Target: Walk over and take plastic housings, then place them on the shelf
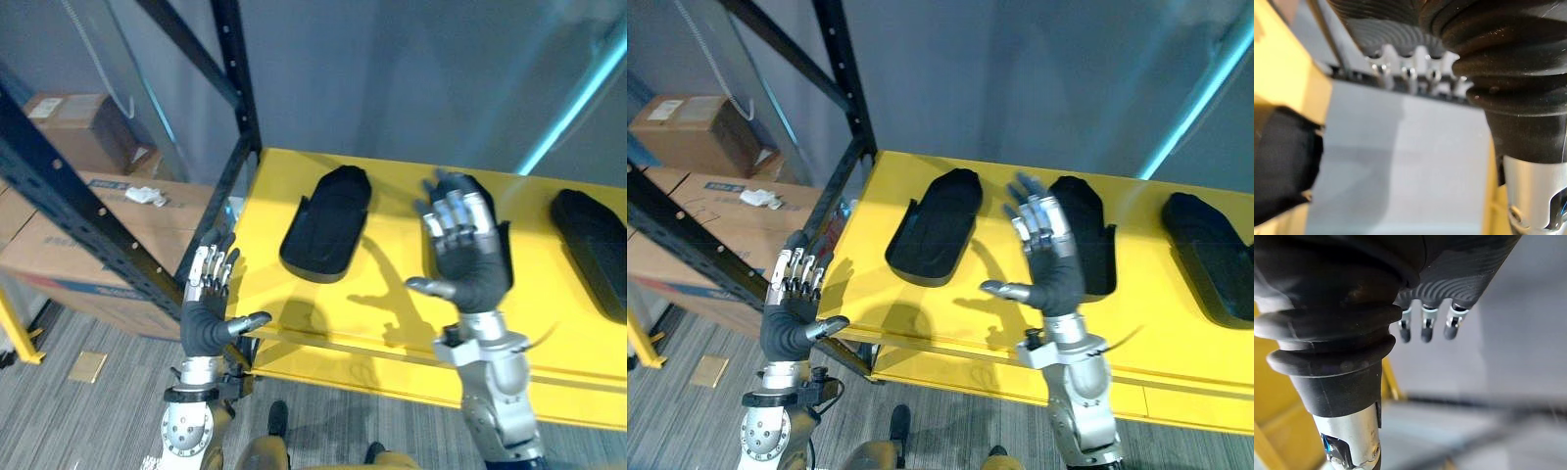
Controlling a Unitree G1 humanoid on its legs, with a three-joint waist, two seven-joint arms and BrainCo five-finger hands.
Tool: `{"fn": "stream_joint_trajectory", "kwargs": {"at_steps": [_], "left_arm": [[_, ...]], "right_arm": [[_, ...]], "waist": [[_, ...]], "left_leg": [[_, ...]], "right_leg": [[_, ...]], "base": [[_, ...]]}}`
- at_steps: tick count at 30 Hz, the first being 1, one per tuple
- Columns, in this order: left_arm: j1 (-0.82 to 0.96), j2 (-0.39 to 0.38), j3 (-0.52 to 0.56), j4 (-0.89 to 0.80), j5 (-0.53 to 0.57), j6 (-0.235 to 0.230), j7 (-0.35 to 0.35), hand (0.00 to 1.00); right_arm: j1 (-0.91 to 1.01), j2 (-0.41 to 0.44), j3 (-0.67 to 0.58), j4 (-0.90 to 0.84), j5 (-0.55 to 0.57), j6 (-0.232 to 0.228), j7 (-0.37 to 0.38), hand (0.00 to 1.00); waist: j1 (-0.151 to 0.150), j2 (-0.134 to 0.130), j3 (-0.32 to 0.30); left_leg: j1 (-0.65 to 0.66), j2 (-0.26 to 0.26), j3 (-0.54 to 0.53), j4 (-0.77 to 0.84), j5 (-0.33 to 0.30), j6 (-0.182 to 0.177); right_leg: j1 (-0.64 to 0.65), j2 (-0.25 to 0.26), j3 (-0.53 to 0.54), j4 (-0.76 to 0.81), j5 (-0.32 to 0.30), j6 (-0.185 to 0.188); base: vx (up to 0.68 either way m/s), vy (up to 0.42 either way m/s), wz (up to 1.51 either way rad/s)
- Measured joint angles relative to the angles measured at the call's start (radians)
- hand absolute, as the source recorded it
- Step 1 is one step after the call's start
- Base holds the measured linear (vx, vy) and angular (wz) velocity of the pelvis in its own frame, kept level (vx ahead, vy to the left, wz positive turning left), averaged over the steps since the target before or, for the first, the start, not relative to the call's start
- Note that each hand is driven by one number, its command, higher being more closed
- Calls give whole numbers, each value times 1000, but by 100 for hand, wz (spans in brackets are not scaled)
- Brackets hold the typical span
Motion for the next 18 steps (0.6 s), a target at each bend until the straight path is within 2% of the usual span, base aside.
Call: {"fn": "stream_joint_trajectory", "kwargs": {"at_steps": [5, 9, 11, 12, 14, 16, 18], "left_arm": [[-34, -5, -3, -1, -3, 0, 0, 0], [-37, -12, -10, 0, 3, -2, 26, 0], [-36, -20, -10, 14, 29, -7, 53, 0], [-36, -21, -14, 18, 32, -9, 59, 0], [-40, -20, -47, 56, 47, -37, 78, 0], [-41, -18, -82, 96, 76, -58, 79, 0], [-54, -18, -112, 122, 90, -79, 68, 0]], "right_arm": [[103, 51, -177, -1, -68, 17, -184, 0], [209, 123, -272, 27, -67, 23, -305, 0], [282, 171, -314, 107, -69, 34, -403, 0], [297, 184, -329, 140, -69, 37, -424, 0], [334, 224, -390, 264, -67, 37, -500, 0], [354, 245, -449, 388, -67, 41, -554, 0], [360, 248, -478, 480, -67, 46, -578, 0]], "waist": [[-39, -6, -24], [-74, -1, -38], [-104, 7, -56], [-117, 7, -60], [-131, 21, -73], [-149, 32, -80], [-164, 41, -88]], "left_leg": [[24, 3, 59, 0, -12, 2], [50, 9, 123, 0, -29, -2], [54, 13, 161, 0, -41, -1], [55, 13, 168, 0, -42, -1], [59, 15, 189, 0, -43, -6], [71, 17, 208, 0, -47, -11], [71, 20, 208, 0, -48, -13]], "right_leg": [[-5, 1, 69, -3, 11, 5], [-23, 2, 135, -4, 19, 5], [-40, 5, 171, -6, 24, 5], [-44, 6, 183, -6, 24, 6], [-52, 7, 196, -9, 25, 7], [-51, 10, 216, -13, 28, 10], [-51, 12, 217, -17, 27, 12]], "base": [[27, 13, -35], [17, 22, -51], [-6, 19, -48], [-1, 22, -41], [16, 20, -29], [5, 14, -26], [-8, 2, -7]]}}
